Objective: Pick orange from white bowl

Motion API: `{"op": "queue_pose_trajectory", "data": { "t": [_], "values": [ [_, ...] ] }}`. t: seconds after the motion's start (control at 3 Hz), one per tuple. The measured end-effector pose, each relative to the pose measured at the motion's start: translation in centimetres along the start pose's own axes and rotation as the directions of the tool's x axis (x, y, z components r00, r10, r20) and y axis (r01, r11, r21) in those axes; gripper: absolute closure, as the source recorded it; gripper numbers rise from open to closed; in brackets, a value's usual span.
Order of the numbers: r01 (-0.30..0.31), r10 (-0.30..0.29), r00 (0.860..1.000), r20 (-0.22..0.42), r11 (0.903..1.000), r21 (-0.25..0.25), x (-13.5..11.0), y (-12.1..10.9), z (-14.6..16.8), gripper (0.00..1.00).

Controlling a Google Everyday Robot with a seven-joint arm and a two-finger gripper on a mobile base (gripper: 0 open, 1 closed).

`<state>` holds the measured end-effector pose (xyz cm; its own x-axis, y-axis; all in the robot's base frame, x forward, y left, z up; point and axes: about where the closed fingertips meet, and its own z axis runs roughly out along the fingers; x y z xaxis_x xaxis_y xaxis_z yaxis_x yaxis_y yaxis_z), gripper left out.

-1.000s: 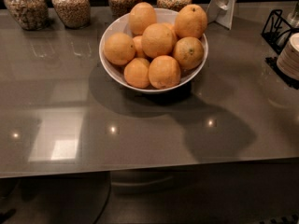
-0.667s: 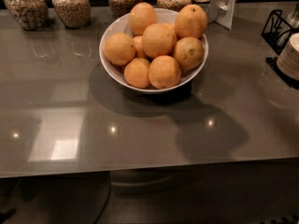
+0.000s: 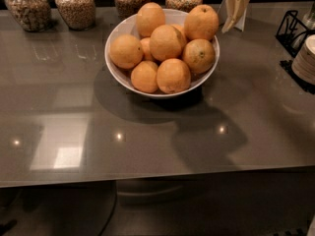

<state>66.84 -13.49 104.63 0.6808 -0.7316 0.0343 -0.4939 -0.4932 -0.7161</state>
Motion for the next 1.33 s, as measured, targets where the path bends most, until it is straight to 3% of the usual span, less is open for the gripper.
{"op": "queue_pose_trajectory", "data": {
  "t": [0.67, 1.33],
  "values": [
    [0.03, -0.032, 0.999, -0.037, 0.9982, -0.053, 0.9, 1.0, 1.9, 0.0],
    [0.063, -0.073, 0.996, -0.06, 0.9872, -0.146, 1.6, 2.7, 4.4, 0.02]
  ]
}}
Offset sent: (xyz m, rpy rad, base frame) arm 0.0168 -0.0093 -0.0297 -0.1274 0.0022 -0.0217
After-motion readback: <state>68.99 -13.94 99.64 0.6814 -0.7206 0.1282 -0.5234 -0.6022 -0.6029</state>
